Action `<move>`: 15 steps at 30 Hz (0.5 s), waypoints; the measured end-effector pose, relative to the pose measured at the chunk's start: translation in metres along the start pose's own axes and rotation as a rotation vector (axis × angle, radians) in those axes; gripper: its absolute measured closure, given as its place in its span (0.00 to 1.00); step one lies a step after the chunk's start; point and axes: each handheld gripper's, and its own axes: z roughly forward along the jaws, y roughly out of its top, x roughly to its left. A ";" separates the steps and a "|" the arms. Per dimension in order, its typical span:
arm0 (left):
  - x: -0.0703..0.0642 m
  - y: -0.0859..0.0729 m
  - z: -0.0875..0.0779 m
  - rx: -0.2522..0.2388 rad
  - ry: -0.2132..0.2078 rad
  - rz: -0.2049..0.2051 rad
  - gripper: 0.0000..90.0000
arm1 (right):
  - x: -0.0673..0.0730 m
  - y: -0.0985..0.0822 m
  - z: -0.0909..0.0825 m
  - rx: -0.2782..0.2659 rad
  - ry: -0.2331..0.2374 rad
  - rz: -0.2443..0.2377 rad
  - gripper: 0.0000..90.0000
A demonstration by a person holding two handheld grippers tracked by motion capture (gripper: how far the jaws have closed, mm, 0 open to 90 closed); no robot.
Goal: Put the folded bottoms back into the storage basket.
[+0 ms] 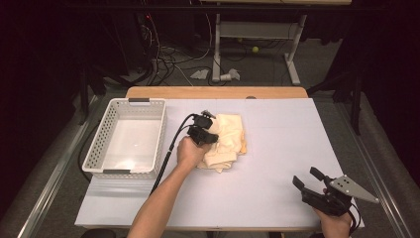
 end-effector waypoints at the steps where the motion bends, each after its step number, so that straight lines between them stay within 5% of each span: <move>1: 0.000 0.001 -0.003 -0.005 -0.006 0.004 0.76 | 0.000 0.000 0.000 0.001 0.000 0.003 0.31; 15: -0.012 0.006 -0.046 -0.105 -0.104 0.035 0.77 | -0.001 0.000 0.001 0.012 -0.004 0.006 0.30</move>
